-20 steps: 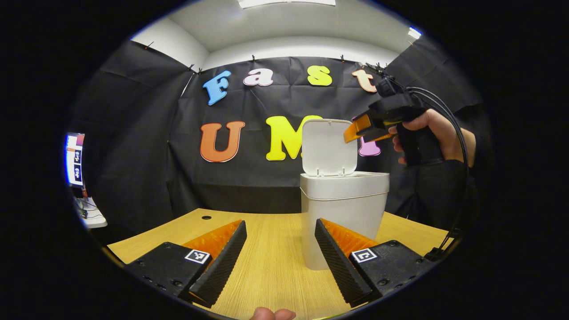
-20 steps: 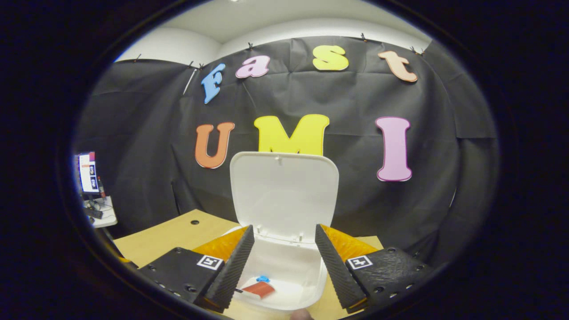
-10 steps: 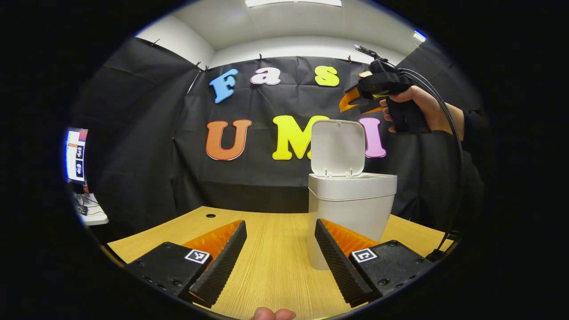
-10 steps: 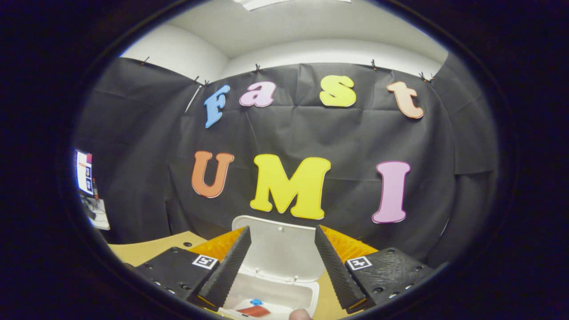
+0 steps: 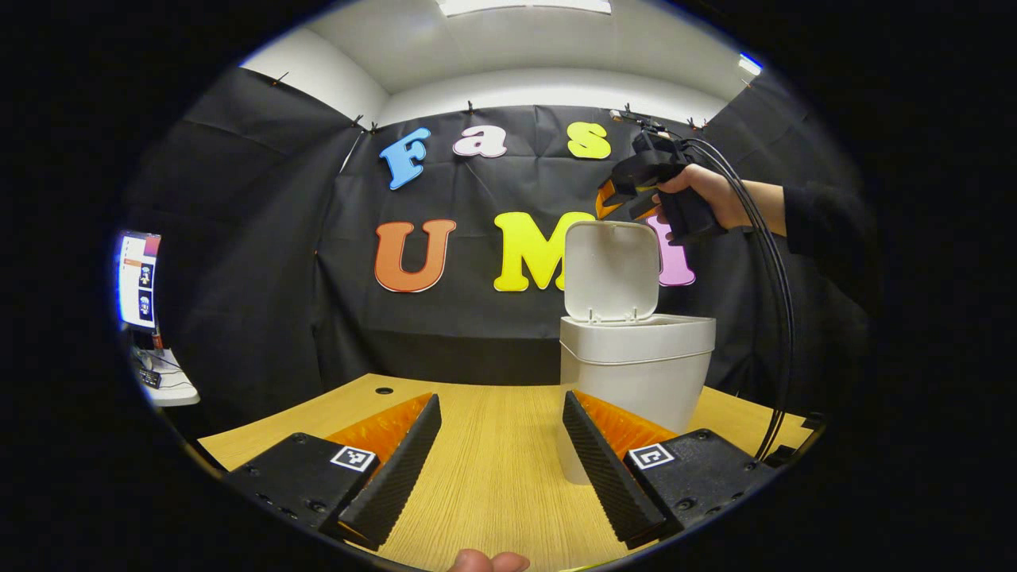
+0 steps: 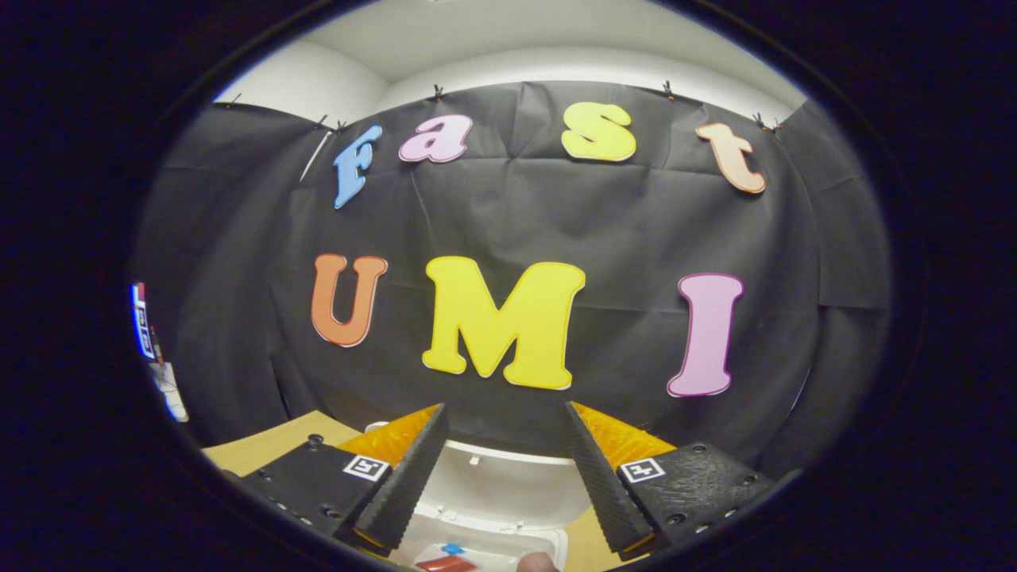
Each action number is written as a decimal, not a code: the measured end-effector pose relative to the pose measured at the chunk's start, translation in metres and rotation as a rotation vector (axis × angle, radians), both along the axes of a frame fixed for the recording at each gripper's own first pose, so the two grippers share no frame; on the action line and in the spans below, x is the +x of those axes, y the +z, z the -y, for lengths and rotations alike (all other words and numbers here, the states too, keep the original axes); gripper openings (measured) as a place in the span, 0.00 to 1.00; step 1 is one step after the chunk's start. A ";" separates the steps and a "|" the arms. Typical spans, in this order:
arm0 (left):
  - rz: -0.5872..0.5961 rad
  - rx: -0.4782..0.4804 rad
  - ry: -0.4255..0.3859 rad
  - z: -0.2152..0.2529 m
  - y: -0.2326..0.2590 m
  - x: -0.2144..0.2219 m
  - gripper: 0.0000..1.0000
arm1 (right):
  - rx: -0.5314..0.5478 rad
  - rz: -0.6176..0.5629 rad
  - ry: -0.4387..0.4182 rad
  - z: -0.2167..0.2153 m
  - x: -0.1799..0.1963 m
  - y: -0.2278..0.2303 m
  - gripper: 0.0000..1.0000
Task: Press the lid of the desktop garbage bin to open it, pick up the crumpled paper on the desktop and throw it into the bin, then pick up the pop can on the desktop and drop it into the bin, and finally close the garbage bin lid.
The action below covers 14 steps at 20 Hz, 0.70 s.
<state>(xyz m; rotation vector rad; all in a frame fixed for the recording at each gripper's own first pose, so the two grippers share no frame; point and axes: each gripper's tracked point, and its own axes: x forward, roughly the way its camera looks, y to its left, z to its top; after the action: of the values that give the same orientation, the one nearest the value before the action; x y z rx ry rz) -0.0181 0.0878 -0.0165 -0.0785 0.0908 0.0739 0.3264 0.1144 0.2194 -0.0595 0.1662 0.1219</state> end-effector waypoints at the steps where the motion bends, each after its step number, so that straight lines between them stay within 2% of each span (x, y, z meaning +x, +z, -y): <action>1: -0.005 0.003 -0.003 0.000 -0.002 -0.001 0.99 | 0.014 -0.015 0.000 -0.001 0.002 -0.004 0.94; 2: -0.005 0.007 -0.007 0.000 -0.002 -0.001 0.99 | 0.025 -0.020 0.000 -0.001 0.002 -0.005 0.94; 3: 0.001 0.012 -0.009 -0.001 0.001 -0.001 0.99 | 0.038 -0.020 -0.001 -0.001 0.002 -0.004 0.90; 9: -0.003 -0.015 -0.039 0.007 -0.002 0.001 0.99 | 0.093 -0.074 0.010 -0.002 -0.011 -0.013 0.91; 10: -0.005 -0.017 -0.042 0.007 -0.001 0.002 0.99 | 0.090 -0.085 0.012 -0.003 -0.015 -0.016 0.94; 11: -0.006 -0.021 -0.040 0.006 -0.001 0.002 0.99 | 0.078 -0.101 0.015 -0.003 -0.019 -0.020 0.91; 13: -0.009 -0.028 -0.033 0.003 -0.004 0.002 0.99 | 0.048 -0.139 0.023 -0.006 -0.030 -0.032 0.94; 14: -0.010 -0.029 -0.029 0.002 -0.004 0.002 0.99 | 0.043 -0.155 0.032 -0.009 -0.037 -0.039 0.90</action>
<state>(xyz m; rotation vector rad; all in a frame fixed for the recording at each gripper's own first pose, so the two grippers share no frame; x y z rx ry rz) -0.0156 0.0857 -0.0210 -0.1061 0.1031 0.0436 0.2892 0.1231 0.1807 -0.0096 0.3169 0.1621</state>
